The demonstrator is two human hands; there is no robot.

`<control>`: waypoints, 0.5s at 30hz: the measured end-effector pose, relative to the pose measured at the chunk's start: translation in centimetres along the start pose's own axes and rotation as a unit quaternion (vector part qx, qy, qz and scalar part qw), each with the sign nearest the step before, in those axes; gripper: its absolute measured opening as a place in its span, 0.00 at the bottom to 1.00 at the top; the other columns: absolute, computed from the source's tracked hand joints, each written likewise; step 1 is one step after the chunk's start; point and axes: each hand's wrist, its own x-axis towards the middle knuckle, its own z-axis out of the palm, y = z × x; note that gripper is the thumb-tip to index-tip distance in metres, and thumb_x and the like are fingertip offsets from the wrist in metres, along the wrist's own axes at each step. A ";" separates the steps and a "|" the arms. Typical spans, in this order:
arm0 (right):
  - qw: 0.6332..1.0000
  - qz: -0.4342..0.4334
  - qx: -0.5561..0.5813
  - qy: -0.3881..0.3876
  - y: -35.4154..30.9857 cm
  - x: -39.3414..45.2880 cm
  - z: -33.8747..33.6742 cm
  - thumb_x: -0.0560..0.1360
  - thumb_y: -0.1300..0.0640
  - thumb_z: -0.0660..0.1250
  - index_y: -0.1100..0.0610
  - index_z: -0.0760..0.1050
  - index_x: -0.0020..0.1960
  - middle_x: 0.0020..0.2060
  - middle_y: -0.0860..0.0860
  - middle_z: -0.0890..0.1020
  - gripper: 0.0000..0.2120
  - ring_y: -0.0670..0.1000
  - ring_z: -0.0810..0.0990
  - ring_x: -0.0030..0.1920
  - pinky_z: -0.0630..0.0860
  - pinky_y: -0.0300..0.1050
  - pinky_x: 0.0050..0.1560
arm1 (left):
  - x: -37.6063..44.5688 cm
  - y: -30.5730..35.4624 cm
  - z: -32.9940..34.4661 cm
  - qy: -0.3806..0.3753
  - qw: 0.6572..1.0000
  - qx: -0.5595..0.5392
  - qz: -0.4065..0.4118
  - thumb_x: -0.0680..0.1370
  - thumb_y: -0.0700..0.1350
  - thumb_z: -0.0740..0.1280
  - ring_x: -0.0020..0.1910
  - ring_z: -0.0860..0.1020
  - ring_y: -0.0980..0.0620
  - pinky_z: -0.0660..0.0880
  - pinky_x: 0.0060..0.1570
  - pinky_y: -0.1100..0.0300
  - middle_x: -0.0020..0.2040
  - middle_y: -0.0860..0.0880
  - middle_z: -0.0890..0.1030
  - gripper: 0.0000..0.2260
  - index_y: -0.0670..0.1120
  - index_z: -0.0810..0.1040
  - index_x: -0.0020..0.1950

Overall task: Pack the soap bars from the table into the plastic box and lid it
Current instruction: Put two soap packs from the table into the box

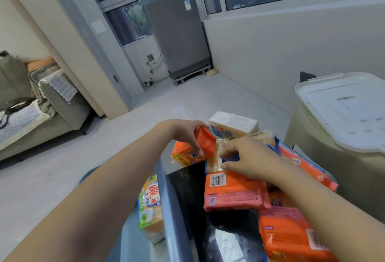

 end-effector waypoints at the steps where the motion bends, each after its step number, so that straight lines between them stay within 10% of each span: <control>1: 1.000 -0.005 -0.008 -0.008 0.1 0.0 -0.1 0.71 0.50 0.69 0.51 0.79 0.58 0.56 0.45 0.81 0.15 0.46 0.75 0.58 0.72 0.41 0.57 | 0.1 -0.1 0.1 0.011 1.000 0.011 0.004 0.64 0.50 0.78 0.66 0.68 0.46 0.71 0.62 0.49 0.69 0.50 0.68 0.41 0.55 0.60 0.72; 6: 0.996 -0.030 -0.061 -0.055 0.3 0.0 -0.2 0.70 0.47 0.70 0.49 0.80 0.57 0.54 0.44 0.82 0.16 0.45 0.74 0.57 0.71 0.44 0.60 | -0.2 -0.9 0.7 0.090 0.995 0.004 0.048 0.65 0.47 0.77 0.54 0.70 0.53 0.70 0.49 0.58 0.59 0.52 0.72 0.34 0.53 0.67 0.67; 15: 0.999 -0.016 0.018 -0.027 0.4 0.0 -0.1 0.70 0.48 0.70 0.49 0.80 0.55 0.51 0.44 0.82 0.14 0.44 0.78 0.51 0.75 0.40 0.53 | -4.5 -2.0 0.6 0.168 0.975 -0.129 0.064 0.65 0.48 0.77 0.54 0.77 0.49 0.77 0.53 0.56 0.58 0.47 0.78 0.31 0.47 0.72 0.65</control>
